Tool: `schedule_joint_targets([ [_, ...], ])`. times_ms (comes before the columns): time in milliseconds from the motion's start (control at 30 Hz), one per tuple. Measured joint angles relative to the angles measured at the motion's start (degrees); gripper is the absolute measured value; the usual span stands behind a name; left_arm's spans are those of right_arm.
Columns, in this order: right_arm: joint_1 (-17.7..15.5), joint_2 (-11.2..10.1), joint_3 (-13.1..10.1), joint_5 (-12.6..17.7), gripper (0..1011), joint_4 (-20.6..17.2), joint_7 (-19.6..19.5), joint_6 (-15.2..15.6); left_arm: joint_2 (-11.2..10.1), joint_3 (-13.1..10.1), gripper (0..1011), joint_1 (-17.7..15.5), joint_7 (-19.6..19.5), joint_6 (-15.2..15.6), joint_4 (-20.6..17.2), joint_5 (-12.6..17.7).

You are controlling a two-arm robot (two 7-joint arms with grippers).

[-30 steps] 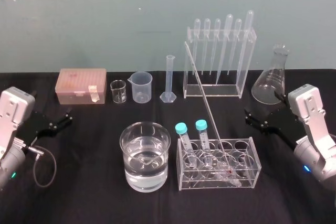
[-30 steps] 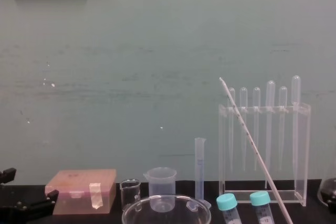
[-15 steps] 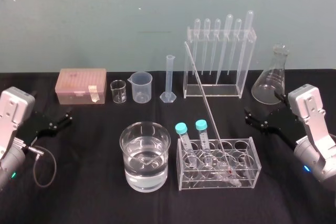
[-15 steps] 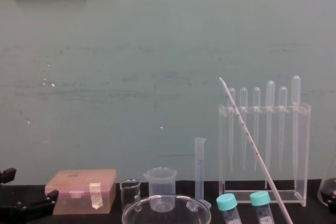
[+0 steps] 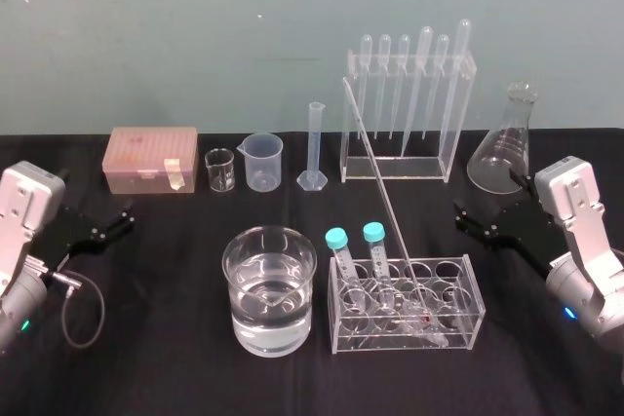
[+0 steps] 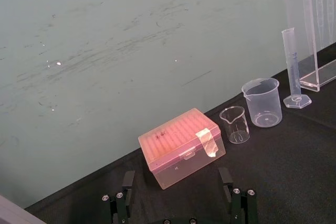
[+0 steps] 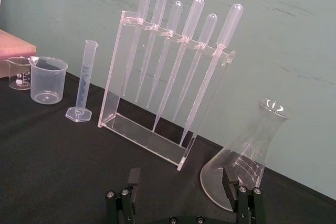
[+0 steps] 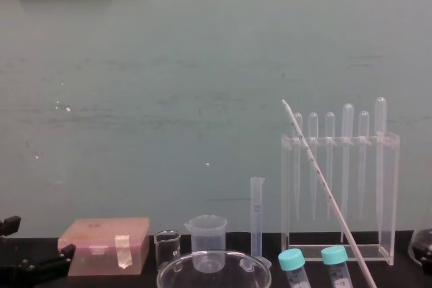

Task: Hold the thermometer with one hand and immerse one end into the beaker, then reinsert it into the test tube rack.

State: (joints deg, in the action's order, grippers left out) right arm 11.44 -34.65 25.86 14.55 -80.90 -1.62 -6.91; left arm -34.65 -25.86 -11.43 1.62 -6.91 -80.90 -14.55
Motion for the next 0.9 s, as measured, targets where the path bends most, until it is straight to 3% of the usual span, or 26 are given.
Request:
schedule_joint_targets([
  [467, -0.01, 0.01, -0.04, 0.0, 1003, 0.0, 0.05, 0.0, 0.0, 0.0, 1008, 0.0, 0.0, 0.0, 0.0, 0.0],
  [600, -0.47, 0.0, -1.56, 1.72, 1003, -0.68, 1.58, 0.13, 0.0, 0.0, 1008, 0.0, 0.0, 0.0, 0.0, 0.0],
  [700, -1.38, -0.14, -3.75, 5.71, 1003, -2.74, 4.05, 1.33, 0.0, 0.0, 1008, 0.0, 0.0, 0.0, 0.0, 0.0],
  [767, -2.27, -0.32, -5.67, 9.99, 1003, -4.98, 6.55, 3.05, 0.0, 0.0, 1008, 0.0, 0.0, 0.0, 0.0, 0.0],
  [800, -2.9, -0.48, -7.28, 13.55, 1003, -6.9, 8.53, 4.87, 0.0, 0.0, 1008, 0.0, 0.0, 0.0, 0.0, 0.0],
  [833, -2.9, -0.48, -7.28, 13.55, 1003, -6.9, 8.53, 4.87, 0.0, 0.0, 1008, 0.0, 0.0, 0.0, 0.0, 0.0],
  [900, -3.65, -0.76, -9.26, 18.4, 1003, -9.62, 11.41, 8.25, 0.0, 0.0, 1008, 0.0, 0.0, 0.0, 0.0, 0.0],
])
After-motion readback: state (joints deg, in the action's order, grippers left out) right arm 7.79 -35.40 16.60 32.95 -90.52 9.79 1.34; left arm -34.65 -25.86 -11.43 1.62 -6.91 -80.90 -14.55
